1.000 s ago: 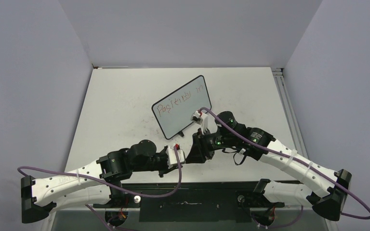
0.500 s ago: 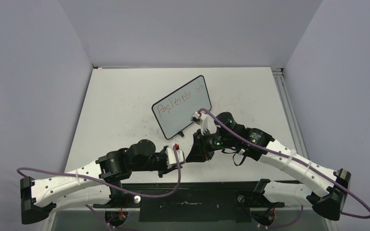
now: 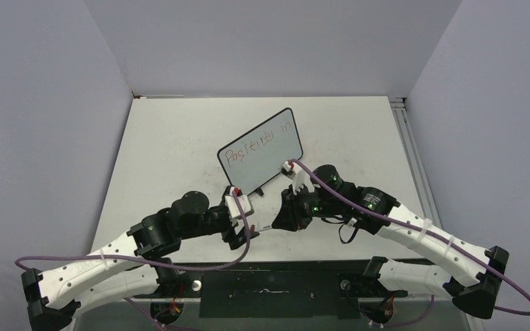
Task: Write a sentence on the whiteboard
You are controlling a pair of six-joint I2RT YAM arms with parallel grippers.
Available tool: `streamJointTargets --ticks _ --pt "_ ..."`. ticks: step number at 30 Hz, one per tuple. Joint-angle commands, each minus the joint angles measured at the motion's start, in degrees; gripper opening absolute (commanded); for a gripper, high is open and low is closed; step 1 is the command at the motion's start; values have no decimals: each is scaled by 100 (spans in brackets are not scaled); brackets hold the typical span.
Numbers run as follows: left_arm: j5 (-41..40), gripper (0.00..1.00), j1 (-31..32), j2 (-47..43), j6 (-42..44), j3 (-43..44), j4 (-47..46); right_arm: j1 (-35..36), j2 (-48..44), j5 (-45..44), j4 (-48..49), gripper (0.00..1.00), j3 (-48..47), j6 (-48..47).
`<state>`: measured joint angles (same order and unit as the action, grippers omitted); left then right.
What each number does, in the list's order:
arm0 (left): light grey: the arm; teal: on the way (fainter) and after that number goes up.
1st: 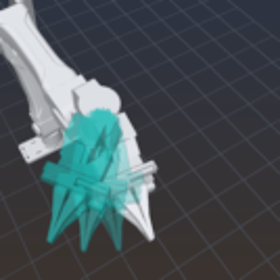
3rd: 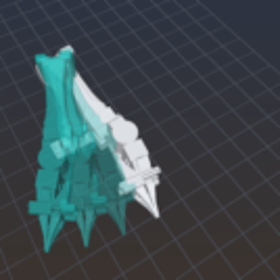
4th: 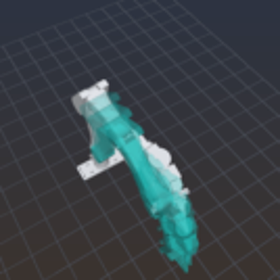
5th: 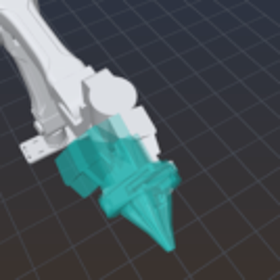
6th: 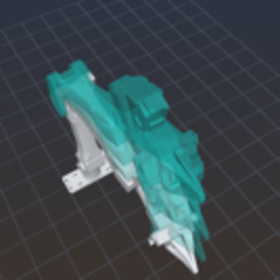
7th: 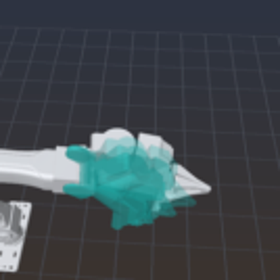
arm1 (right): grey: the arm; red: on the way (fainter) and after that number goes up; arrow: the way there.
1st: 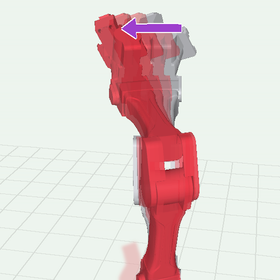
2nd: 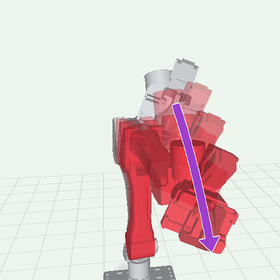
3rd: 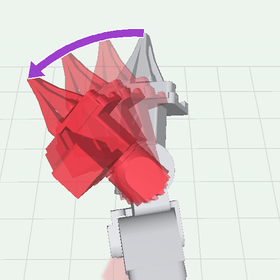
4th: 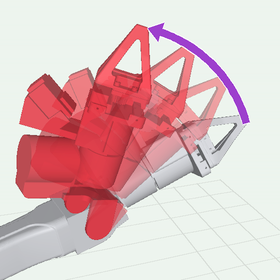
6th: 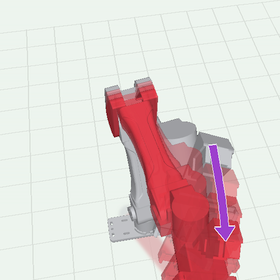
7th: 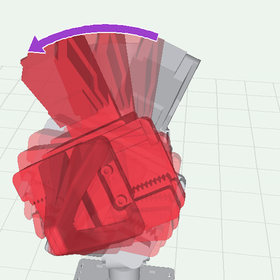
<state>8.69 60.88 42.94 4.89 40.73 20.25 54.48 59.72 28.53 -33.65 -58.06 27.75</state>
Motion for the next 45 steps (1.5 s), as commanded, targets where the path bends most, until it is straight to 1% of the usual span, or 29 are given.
streamJointTargets --ticks 1,4,8,12,17,19,21,23,27,29,31,34,40,45 --pt "49 78 -455 -255 -288 164 -429 19 -326 -1143 -329 5 -294 -86" --pt "117 82 -856 -315 -440 258 -434 3 -396 -1601 -453 5 -350 -85" --pt "-20 83 -1461 -292 -830 411 -441 -87 -538 -1976 -405 5 -345 -125" --pt "-108 84 -2022 -215 -1098 668 -410 -382 -687 -1947 -192 5 -243 -168" --pt "-85 84 -2645 -98 -1447 1051 -421 -989 -940 -1791 252 5 90 -262" --pt "27 84 -2926 -2 -1517 1221 -375 -1117 -1031 -1817 529 5 261 -304" --pt "192 85 -3342 108 -1521 1320 -322 -1146 -1117 -1885 900 5 450 -334" --pt "423 85 -3789 202 -1557 1365 -303 -1148 -1175 -1963 1462 5 721 -320" --pt "1264 85 -4713 286 -1719 1212 -609 -1148 -1140 -1858 2571 5 1173 -339" --pt "1785 85 -5051 399 -1803 1069 -813 -1143 -978 -1722 3123 5 1354 -355" --pt "2239 85 -5186 558 -1903 897 -1073 -1139 -669 -1566 3614 5 1454 -389" --pt "2568 83 -5208 760 -1927 649 -1359 -1128 -234 -1369 4204 5 1531 -455" --pt "2763 80 -5298 1283 -1976 591 -1343 -1122 622 -1073 5024 5 1531 -550" --pt "2711 75 -5335 1621 -2072 589 -1366 -1120 1191 -860 5352 5 1485 -635"
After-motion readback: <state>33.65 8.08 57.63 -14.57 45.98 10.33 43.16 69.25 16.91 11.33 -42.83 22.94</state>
